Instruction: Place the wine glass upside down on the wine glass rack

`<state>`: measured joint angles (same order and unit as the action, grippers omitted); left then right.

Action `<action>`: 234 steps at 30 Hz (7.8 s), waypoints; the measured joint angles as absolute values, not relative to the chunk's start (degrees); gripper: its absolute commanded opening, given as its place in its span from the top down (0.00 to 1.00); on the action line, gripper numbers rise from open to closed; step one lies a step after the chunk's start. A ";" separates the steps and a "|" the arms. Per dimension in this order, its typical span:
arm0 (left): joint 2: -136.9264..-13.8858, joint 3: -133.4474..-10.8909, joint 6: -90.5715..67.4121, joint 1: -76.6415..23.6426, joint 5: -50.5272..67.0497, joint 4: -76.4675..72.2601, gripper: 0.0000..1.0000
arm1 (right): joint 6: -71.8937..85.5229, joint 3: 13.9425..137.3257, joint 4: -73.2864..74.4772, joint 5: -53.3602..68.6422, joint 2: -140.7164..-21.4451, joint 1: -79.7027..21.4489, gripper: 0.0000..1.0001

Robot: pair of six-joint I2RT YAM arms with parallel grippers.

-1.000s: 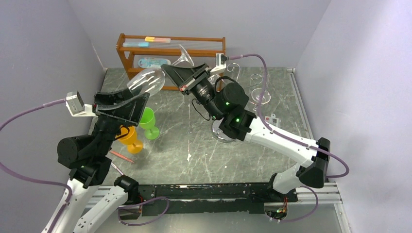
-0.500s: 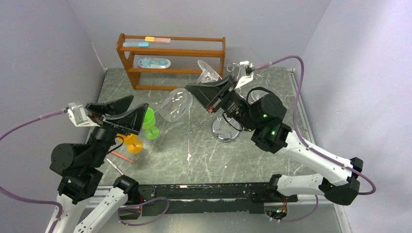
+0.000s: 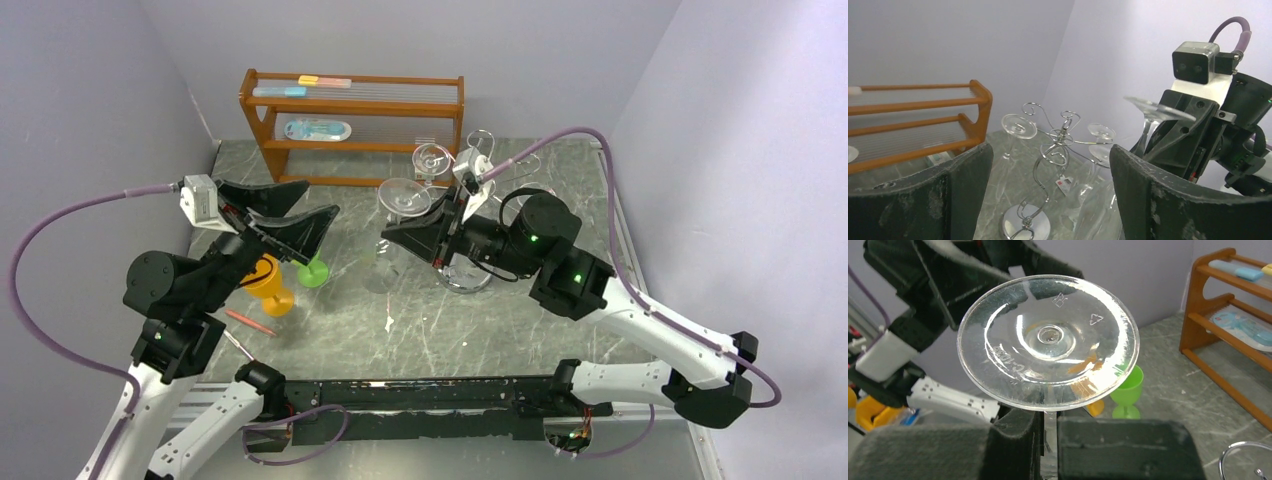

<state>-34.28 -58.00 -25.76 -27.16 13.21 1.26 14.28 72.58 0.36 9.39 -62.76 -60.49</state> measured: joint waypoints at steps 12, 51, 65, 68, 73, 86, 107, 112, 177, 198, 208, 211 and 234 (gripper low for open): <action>-38.30 -56.97 -29.87 -27.16 28.97 -8.80 0.07 | 5.41 72.12 7.16 15.25 -59.55 -60.49 1.00; -47.53 -60.58 -64.10 -27.16 43.18 -0.71 0.74 | -10.92 68.34 6.63 15.33 -64.16 -60.49 1.00; -46.68 -56.71 -71.22 -26.37 44.23 -1.69 0.95 | -13.26 68.18 7.20 15.59 -65.08 -60.51 0.61; -46.72 -57.28 -70.59 -26.59 44.45 -0.03 0.95 | -11.68 67.11 4.84 15.70 -64.58 -60.49 0.49; -46.72 -57.65 -70.52 -26.76 43.70 0.73 0.95 | -9.23 66.19 3.55 16.40 -62.19 -60.49 0.38; -45.82 -60.71 -66.92 -26.79 34.74 9.13 0.95 | 2.20 66.98 4.25 19.27 -56.99 -60.49 0.36; -42.70 -60.69 -64.66 -26.79 32.23 9.61 0.91 | 46.85 72.93 5.28 2.87 -64.12 -60.58 1.00; -41.19 -60.66 -62.02 -26.79 31.24 9.04 0.38 | 51.86 72.82 5.08 0.91 -64.10 -60.77 1.00; -48.71 -50.30 -3.44 -26.74 57.74 -6.79 0.95 | 69.76 73.17 9.15 0.82 -62.61 -57.43 0.40; -60.73 -45.98 -11.20 -34.46 51.90 -17.72 0.95 | 45.87 65.23 7.35 -28.91 -43.79 -57.43 0.43; -72.66 -49.95 -13.37 -36.38 48.99 -28.77 0.95 | 42.74 65.08 6.52 -31.75 -43.35 -57.43 0.44; -74.41 -52.21 -12.29 -36.91 48.88 -28.93 0.95 | 42.57 64.99 6.52 -32.01 -43.35 -57.43 0.45; -79.05 -54.15 -9.04 -38.76 43.94 -29.36 0.95 | 43.77 64.36 6.39 -32.18 -43.64 -57.43 0.47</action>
<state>-79.05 -54.15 -9.04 -38.76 43.94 -29.36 43.77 64.36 6.39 -32.18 -43.64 -57.43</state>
